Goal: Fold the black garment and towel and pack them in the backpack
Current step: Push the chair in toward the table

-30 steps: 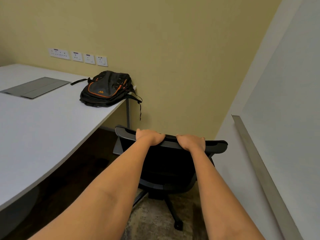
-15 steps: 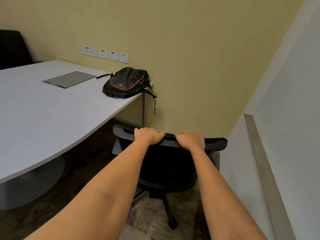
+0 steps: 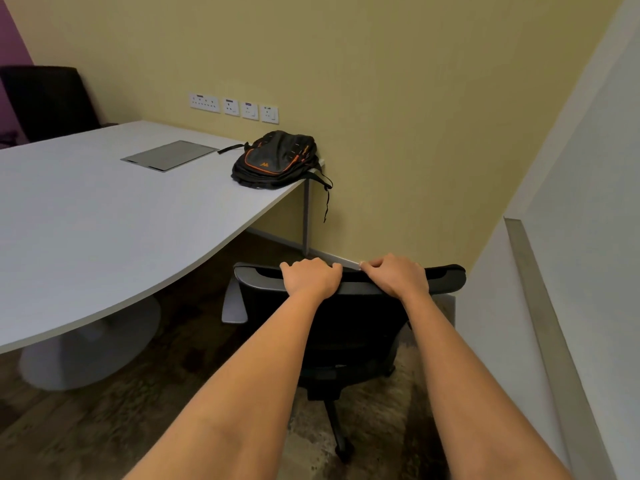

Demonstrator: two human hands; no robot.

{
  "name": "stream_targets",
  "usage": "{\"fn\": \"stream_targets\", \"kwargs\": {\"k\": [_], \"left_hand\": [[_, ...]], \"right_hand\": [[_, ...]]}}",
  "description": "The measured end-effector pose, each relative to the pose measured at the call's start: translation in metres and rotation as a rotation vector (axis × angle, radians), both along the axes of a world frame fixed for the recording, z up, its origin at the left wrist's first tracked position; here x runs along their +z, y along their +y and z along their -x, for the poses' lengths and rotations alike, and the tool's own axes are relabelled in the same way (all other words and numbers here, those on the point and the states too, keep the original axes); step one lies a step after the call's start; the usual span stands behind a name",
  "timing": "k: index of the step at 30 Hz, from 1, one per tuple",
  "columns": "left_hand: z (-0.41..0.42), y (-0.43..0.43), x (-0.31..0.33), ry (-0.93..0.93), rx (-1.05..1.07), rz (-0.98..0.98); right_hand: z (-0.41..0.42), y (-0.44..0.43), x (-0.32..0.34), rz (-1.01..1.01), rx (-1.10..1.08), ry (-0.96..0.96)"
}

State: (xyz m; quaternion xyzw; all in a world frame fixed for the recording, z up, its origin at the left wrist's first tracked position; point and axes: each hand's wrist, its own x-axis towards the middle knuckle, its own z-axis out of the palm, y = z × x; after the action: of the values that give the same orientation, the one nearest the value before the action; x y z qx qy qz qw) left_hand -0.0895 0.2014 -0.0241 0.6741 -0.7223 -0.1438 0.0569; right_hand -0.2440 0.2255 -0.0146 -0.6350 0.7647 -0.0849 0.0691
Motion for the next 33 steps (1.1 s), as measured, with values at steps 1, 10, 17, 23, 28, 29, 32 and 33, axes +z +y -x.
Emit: {"fn": "stream_targets", "kwargs": {"k": [1, 10, 17, 23, 28, 29, 32, 33], "left_hand": [[0.003, 0.002, 0.0, 0.015, 0.009, 0.014], [0.024, -0.02, 0.005, 0.092, 0.068, 0.046], [0.049, -0.056, 0.003, 0.083, 0.147, 0.026], [0.065, -0.104, 0.001, 0.078, 0.244, 0.017], [0.068, -0.145, 0.004, 0.058, 0.305, 0.003], [0.069, -0.155, 0.004, 0.056, 0.323, 0.0], [0.074, -0.18, 0.003, 0.053, 0.371, -0.005], [0.078, -0.187, 0.003, 0.054, 0.39, -0.002]], "right_hand": [[0.003, 0.0, 0.001, -0.001, 0.005, -0.001], [0.022, -0.029, 0.002, 0.026, 0.038, -0.046], [0.047, -0.071, 0.004, 0.089, 0.105, -0.08], [0.064, -0.129, 0.006, 0.096, 0.241, -0.102], [0.067, -0.189, 0.004, -0.074, 0.357, -0.015], [0.067, -0.202, 0.004, -0.115, 0.373, 0.005], [0.07, -0.236, 0.007, -0.166, 0.412, 0.039], [0.073, -0.247, 0.007, -0.164, 0.422, 0.046]]}}
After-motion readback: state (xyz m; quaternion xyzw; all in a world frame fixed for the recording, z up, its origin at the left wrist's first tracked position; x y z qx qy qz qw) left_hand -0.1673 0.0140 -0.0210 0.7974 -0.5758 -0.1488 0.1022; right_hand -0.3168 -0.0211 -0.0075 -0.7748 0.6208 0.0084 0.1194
